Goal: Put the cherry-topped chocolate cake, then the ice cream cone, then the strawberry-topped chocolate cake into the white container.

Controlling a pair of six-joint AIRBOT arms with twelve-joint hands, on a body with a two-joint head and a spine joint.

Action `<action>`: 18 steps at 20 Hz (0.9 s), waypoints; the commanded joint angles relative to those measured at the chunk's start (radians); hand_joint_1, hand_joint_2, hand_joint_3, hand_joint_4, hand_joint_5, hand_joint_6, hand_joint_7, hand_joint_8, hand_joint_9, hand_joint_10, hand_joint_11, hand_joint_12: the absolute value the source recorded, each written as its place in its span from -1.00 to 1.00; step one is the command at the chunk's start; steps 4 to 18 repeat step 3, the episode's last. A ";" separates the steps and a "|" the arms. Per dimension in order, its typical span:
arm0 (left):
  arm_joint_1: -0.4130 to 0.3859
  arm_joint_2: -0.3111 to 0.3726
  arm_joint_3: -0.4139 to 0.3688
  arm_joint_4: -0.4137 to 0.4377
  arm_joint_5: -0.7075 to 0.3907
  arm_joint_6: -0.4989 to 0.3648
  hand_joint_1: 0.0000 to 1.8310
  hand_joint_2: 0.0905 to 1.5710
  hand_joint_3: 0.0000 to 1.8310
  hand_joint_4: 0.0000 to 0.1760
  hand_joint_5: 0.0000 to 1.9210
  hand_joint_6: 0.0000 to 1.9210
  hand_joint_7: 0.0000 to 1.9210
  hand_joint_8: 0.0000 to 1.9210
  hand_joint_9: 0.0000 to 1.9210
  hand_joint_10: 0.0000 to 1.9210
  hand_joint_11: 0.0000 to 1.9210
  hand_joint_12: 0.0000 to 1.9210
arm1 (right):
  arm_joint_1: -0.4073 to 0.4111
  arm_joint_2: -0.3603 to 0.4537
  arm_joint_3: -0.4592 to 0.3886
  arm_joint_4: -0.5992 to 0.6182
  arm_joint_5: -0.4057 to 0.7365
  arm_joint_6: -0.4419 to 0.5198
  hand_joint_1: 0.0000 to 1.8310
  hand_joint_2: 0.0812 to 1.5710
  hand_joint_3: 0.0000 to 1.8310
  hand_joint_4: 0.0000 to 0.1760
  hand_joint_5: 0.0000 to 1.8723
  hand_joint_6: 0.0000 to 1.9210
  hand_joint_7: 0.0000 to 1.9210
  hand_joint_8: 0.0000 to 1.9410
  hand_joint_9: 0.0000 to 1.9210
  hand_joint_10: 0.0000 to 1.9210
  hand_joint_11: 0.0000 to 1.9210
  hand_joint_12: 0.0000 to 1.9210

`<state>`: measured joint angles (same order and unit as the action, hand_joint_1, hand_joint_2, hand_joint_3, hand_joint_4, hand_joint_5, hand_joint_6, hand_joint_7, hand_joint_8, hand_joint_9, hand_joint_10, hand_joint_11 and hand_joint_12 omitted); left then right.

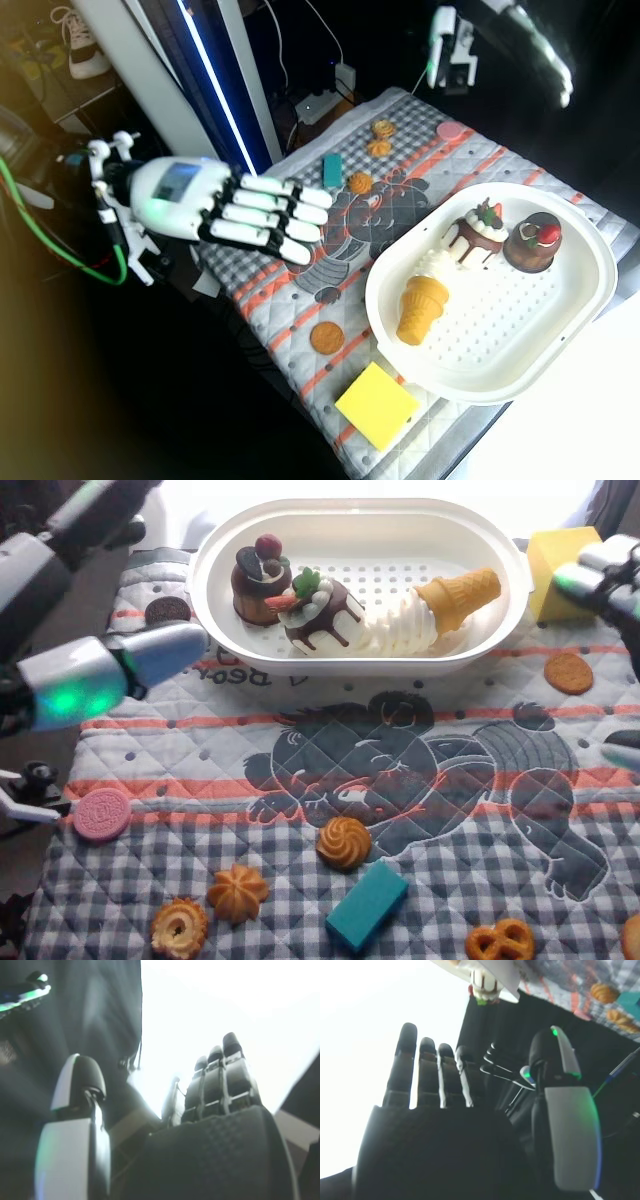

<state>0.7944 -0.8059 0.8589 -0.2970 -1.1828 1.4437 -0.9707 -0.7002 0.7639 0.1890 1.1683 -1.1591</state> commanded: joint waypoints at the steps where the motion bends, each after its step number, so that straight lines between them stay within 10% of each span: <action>1: -0.012 0.010 0.002 0.001 -0.167 -0.006 -0.13 0.50 -1.00 0.97 -1.00 -1.00 -1.00 -1.00 -1.00 -1.00 -1.00 -0.58 | 0.006 0.006 0.000 0.003 0.148 0.000 -0.31 0.44 -1.00 -0.69 -1.00 -1.00 -1.00 -1.00 -1.00 -1.00 -1.00 -0.44; 18: 0.028 0.027 -0.005 -0.007 -0.222 -0.054 -0.26 0.49 -1.00 1.00 -1.00 -1.00 -1.00 -1.00 -1.00 -1.00 -1.00 -0.60 | 0.006 0.014 -0.004 0.014 0.189 0.000 -0.29 0.44 -1.00 -0.49 -1.00 -1.00 -1.00 -1.00 -1.00 -1.00 -1.00 -0.55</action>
